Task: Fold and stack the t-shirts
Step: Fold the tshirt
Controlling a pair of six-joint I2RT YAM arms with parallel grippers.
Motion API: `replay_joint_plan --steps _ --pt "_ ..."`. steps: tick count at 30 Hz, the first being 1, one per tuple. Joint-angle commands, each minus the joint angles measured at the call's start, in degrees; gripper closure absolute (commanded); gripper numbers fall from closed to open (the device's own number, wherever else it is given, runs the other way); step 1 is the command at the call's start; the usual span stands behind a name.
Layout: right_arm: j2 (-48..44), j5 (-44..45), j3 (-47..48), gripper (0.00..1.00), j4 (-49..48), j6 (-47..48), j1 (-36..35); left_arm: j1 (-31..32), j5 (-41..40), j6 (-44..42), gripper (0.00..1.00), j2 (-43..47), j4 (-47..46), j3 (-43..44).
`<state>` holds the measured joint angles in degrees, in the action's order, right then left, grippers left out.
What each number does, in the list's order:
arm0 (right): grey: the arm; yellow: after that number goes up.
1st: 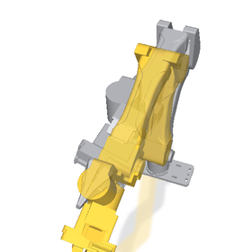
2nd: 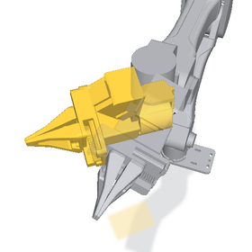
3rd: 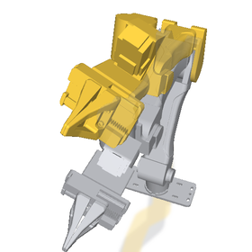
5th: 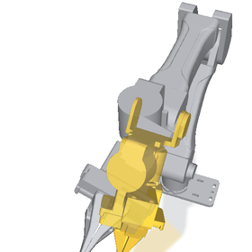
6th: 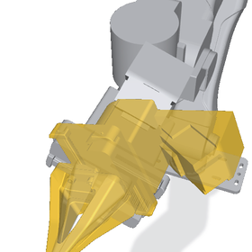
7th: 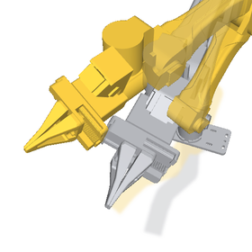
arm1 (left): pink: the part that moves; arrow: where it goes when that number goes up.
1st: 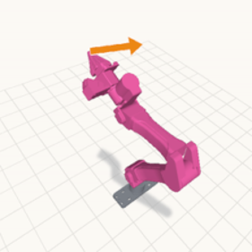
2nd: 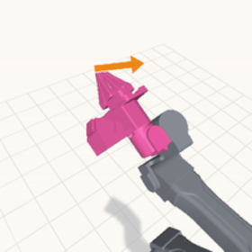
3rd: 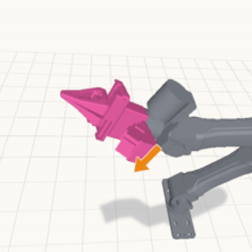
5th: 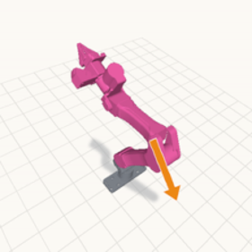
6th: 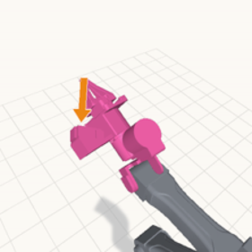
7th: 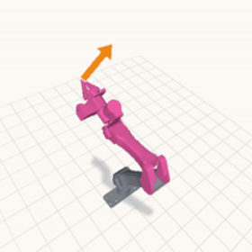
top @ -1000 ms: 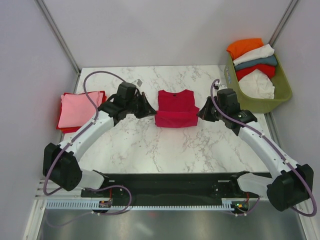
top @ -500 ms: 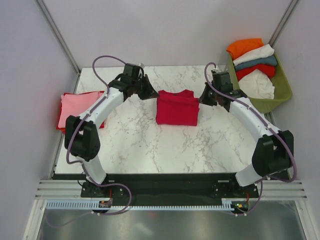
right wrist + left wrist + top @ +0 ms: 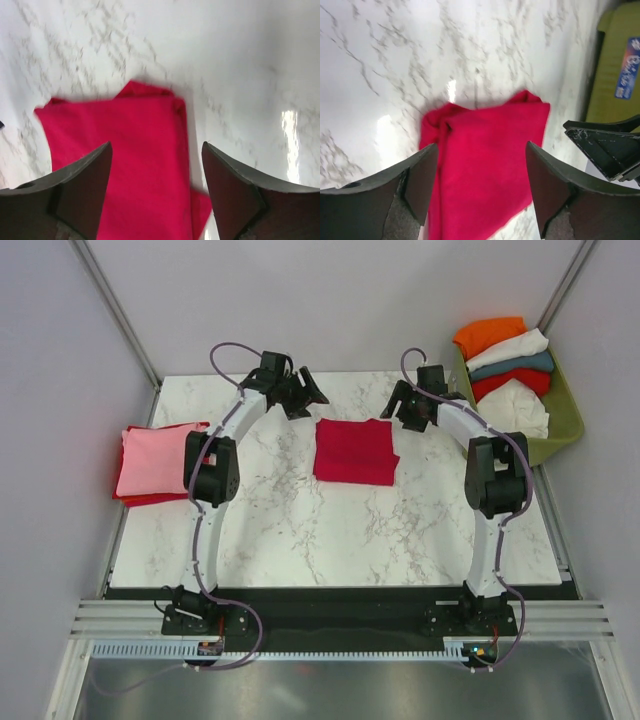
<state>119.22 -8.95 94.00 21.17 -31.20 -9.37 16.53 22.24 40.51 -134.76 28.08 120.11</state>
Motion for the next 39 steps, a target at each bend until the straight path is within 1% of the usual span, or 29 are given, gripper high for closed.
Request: replay_joint_plan --steps 1,2,4,5,6,8,10,11,13,16,17,19,20,22,23,25,26,28,29,30,32,33,37,39 --pt "4.79 -2.65 5.93 0.18 -4.56 -0.53 0.84 -0.98 3.08 -1.57 0.22 -5.07 -0.21 6.97" --pt "3.92 -2.48 4.20 0.18 -6.04 -0.27 0.75 -0.98 1.59 -2.10 0.21 -4.38 -0.39 6.45" --pt "1.64 -3.53 -0.37 0.19 -10.42 1.05 0.84 -0.98 0.36 -3.50 0.21 -0.78 -2.40 1.72" --pt "-0.46 -3.62 -4.57 0.20 -13.66 1.32 0.93 -0.98 -0.35 -3.86 0.21 0.54 -3.37 -0.39" --pt "-1.26 -3.53 -6.35 0.22 -14.74 1.49 0.84 -0.98 -1.40 -4.56 0.22 2.99 -4.60 -4.24" --pt "-1.97 -4.23 -9.69 0.24 -17.02 2.02 0.84 -0.98 -1.85 -5.00 0.23 4.59 -5.48 -7.42" --pt "-1.36 -5.55 -10.58 0.30 -17.56 2.11 0.93 -0.80 -2.11 -5.35 0.25 6.70 -6.89 -11.73" --pt "-0.31 -5.81 -10.59 0.32 -17.39 2.37 0.84 -0.80 -2.81 -5.44 0.26 7.40 -7.24 -14.53" --pt "0.40 -6.34 -10.76 0.35 -17.39 2.55 0.93 -0.54 -4.13 -6.14 0.27 9.59 -7.77 -17.01" --pt "1.02 -5.99 -11.20 0.35 -17.74 2.99 0.84 -0.45 -10.18 -8.95 0.27 12.23 -6.81 -21.66" --pt "1.19 -5.82 -11.38 0.35 -17.74 3.25 0.93 -0.45 -16.12 -9.66 0.28 13.98 -5.59 -23.16" --pt "1.02 -4.77 -11.55 0.36 -17.74 3.43 0.84 -0.45 -22.04 -12.46 0.30 15.31 -2.69 -23.78" --pt "0.75 -4.33 -11.82 0.37 -17.83 3.34 0.93 -0.45 -28.24 -13.26 0.32 16.10 -0.15 -23.79" --pt "0.31 -3.01 -12.43 0.39 -18.18 3.08 0.93 -0.45 -33.55 -15.72 0.35 16.46 2.41 -23.52" --pt "-0.30 -2.65 -13.30 0.40 -18.96 2.90 0.93 -0.45 -38.54 -16.42 0.40 16.63 4.77 -23.44" --pt "-1.00 -1.78 -13.92 0.41 -19.06 2.72 1.02 -0.54 -43.57 -17.83 0.44 16.46 6.72 -23.17" --pt "-1.53 -0.99 -14.45 0.41 -18.97 2.72 1.02 -0.63 -47.16 -19.23 0.53 15.68 8.64 -22.65" --pt "-2.32 -0.46 -14.98 0.41 -19.06 2.29 1.10 -0.89 -50.35 -20.29 0.56 13.74 11.72 -19.59" --pt "-2.59 -0.37 -14.98 0.41 -19.06 2.11 1.10 -0.89 -54.02 -20.21 0.56 12.52 13.74 -18.09" --pt "-2.67 -0.63 -14.98 0.41 -19.06 1.93 1.10 -0.89 -55.36 -20.38 0.56 9.89 17.50 -16.77" --pt "-3.03 -0.98 -14.81 0.41 -19.23 1.58 1.10 -0.80 -58.69 -20.39 0.58 7.59 20.43 -13.61" --pt "-3.20 -1.07 -14.81 0.41 -19.32 1.58 1.10 -0.89 -59.58 -20.38 0.59 5.93 22.70 -12.98" --pt "-3.73 -0.72 -15.77 0.42 -19.93 1.32 1.28 -0.98 -63.36 -20.91 0.59 2.94 25.36 -12.54" --pt "-3.73 -1.24 -16.04 0.42 -20.29 0.88 1.45 -1.41 -66.61 -20.39 0.59 1.70 26.67 -12.36"
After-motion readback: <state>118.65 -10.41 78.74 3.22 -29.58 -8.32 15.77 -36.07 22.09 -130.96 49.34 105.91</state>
